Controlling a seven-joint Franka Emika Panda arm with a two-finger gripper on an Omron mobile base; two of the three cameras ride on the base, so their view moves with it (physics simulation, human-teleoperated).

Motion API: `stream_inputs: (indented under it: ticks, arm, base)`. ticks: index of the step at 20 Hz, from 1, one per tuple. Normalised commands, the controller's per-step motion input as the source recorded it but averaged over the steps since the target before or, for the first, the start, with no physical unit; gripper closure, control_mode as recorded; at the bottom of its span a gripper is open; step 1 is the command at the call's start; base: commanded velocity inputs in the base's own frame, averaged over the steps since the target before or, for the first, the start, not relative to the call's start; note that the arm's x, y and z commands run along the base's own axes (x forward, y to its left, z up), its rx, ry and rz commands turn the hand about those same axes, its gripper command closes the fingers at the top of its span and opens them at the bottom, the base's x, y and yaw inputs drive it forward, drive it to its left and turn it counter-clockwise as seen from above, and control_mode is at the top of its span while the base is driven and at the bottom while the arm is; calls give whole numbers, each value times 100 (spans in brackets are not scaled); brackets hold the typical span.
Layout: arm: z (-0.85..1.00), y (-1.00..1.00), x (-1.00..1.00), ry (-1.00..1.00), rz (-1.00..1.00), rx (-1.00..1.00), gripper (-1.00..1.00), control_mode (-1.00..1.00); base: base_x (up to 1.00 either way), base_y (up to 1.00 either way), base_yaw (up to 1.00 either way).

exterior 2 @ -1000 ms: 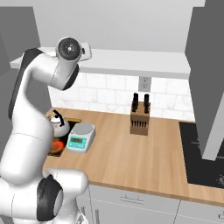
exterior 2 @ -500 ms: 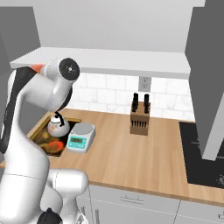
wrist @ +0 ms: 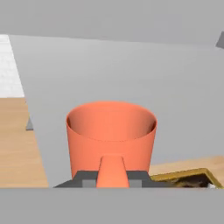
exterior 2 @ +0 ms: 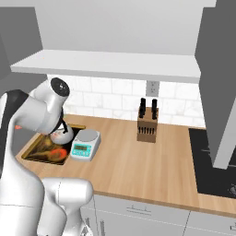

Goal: Pick the kettle from the counter and place it on the tray. Then pick the mug from the cabinet and place it on the tray. Then close the cabinet doors.

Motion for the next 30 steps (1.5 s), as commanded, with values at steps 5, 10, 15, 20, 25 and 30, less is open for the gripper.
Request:
stream_inputs:
  ticks: [5,10,15,20,25,30]
  arm:
    - [-95,52,5,0,27,-6,100,-100]
    - [-89,33,34,2,17,0,100,-100]
    - [-69,3,72,9,10,0,100,-100]
    - [-62,0,78,7,9,0,100,-100]
    - [-51,0,65,0,6,0,100,-100]
    - [-39,0,38,-11,3,0,100,-100]
  base:
    - [0,0,0]
    - [0,0,0]
    - [0,0,0]
    - [0,0,0]
    - [0,0,0]
    - [0,0,0]
